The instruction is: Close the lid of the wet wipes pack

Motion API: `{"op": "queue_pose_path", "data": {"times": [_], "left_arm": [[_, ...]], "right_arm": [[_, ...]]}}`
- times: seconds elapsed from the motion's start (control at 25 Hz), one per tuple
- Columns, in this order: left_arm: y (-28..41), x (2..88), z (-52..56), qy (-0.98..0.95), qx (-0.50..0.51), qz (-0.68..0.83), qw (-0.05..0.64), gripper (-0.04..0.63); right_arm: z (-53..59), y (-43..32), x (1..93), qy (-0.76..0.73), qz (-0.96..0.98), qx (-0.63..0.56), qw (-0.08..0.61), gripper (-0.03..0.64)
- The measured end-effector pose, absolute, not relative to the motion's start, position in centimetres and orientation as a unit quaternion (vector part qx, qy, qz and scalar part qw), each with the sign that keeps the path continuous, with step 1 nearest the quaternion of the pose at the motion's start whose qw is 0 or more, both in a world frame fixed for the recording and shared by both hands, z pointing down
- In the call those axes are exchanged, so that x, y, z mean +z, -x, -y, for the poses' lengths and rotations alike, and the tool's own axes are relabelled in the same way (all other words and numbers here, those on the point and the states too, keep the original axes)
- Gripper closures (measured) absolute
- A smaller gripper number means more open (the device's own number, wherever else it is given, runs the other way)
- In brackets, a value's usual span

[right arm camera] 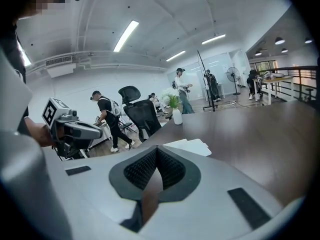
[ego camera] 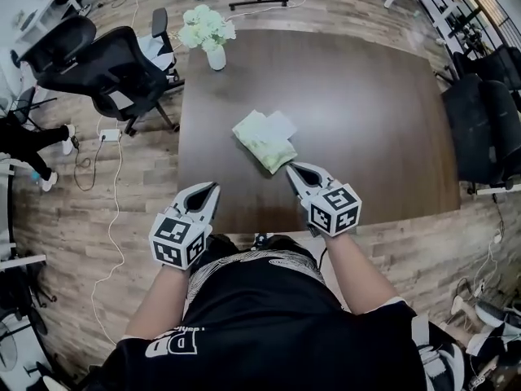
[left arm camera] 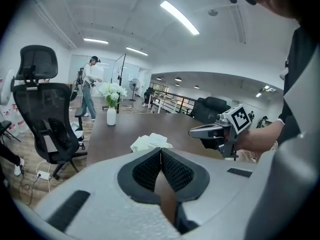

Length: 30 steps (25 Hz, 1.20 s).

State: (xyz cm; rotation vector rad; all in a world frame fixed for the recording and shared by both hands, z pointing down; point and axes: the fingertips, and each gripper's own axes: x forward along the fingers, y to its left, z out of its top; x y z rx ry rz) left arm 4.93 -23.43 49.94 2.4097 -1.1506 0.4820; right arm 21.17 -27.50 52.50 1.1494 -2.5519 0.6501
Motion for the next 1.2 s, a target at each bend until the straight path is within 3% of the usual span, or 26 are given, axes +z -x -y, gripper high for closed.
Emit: {"op": "queue_pose_path", "data": {"times": [0.48, 1.2], "left_arm": [[-4.4, 51.0, 25.8, -0.864, 0.188, 0.414, 0.219, 0.575], [-3.0, 53.5, 29.7, -0.858, 0.2, 0.396, 0.259, 0.575]], "right_arm": [[34.2, -24.0, 56.5, -0.437, 0.847, 0.273, 0.131, 0.609], [42.1, -26.1, 63.5, -0.463, 0.802, 0.33, 0.183, 0.531]]}}
